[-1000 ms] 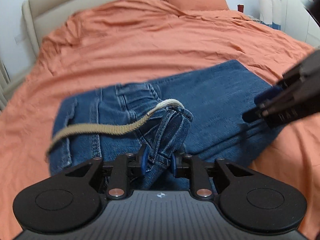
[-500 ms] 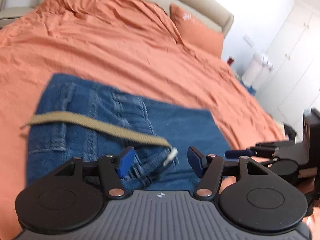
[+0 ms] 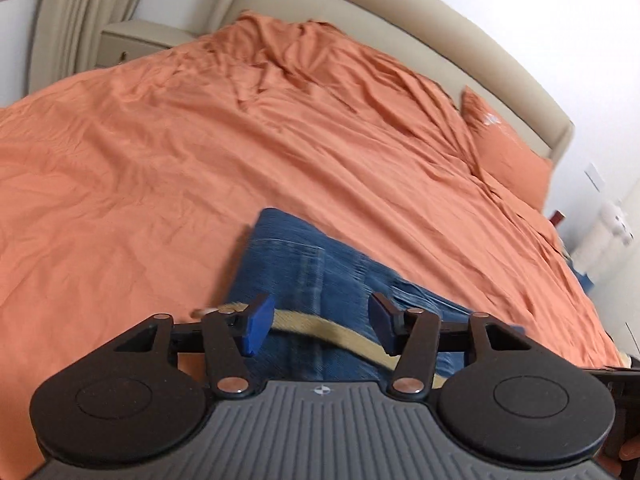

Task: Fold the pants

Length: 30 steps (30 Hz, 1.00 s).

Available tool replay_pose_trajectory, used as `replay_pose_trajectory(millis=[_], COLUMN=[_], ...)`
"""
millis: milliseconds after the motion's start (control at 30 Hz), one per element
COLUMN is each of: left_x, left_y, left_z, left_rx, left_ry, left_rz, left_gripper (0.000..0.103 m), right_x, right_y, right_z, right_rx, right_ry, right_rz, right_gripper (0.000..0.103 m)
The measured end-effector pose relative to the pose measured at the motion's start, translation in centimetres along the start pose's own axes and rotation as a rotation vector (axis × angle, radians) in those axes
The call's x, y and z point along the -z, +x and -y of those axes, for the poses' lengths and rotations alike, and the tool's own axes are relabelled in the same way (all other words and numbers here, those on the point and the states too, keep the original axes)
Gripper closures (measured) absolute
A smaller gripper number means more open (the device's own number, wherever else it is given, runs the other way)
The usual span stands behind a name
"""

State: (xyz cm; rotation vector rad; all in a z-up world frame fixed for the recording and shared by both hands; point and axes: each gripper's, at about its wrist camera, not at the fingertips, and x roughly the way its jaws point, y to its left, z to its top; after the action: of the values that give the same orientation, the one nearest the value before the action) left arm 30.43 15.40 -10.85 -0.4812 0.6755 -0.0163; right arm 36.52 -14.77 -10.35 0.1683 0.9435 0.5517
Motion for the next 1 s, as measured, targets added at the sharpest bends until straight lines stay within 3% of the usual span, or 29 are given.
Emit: replay_pose_trajectory(millis=[100, 200, 433, 467, 533, 600, 700, 767, 900, 1000], left_x=[-0.4, -0.5, -0.3, -0.3, -0.3, -0.3, -0.1, 0.0, 0.1, 0.0], left_y=[1.6, 2.9, 3.8, 3.9, 4.1, 4.1, 4.1, 4.0, 3.9, 3.7], left_z=[-1.0, -1.5, -1.8, -1.8, -1.8, -1.6, -1.5, -1.3, -1.0, -1.0], left_rx=[-0.021, -0.052, -0.071, -0.073, -0.08, -0.096, -0.106, -0.111, -0.121, -0.119], left_ry=[-0.025, -0.028, -0.011, -0.014, -0.015, -0.004, 0.003, 0.007, 0.022, 0.021], left_rz=[-0.023, -0.035, -0.044, -0.046, -0.048, -0.051, -0.054, -0.057, -0.058, -0.052], left_gripper=[0.045, 0.047, 0.047, 0.047, 0.047, 0.047, 0.047, 0.047, 0.047, 0.05], right_x=[-0.8, -1.1, -0.7, -0.6, -0.5, -0.4, -0.6, -0.6, 0.1, -0.1], right_y=[2.7, 5.4, 9.8, 10.0, 10.2, 10.1, 9.7, 10.3, 11.7, 11.3], right_z=[1.9, 3.5, 5.8, 6.0, 6.1, 5.6, 4.2, 4.7, 6.2, 5.9], right_rx=[-0.094, -0.147, -0.232, -0.242, -0.277, -0.314, -0.266, -0.249, -0.3, -0.323], right_ry=[0.152, 0.26, 0.351, 0.353, 0.374, 0.386, 0.312, 0.35, 0.467, 0.495], right_rz=[-0.028, -0.059, -0.097, -0.09, -0.093, -0.113, -0.105, -0.12, -0.12, -0.119], right_gripper=[0.045, 0.044, 0.042, 0.043, 0.059, 0.068, 0.065, 0.058, 0.058, 0.076])
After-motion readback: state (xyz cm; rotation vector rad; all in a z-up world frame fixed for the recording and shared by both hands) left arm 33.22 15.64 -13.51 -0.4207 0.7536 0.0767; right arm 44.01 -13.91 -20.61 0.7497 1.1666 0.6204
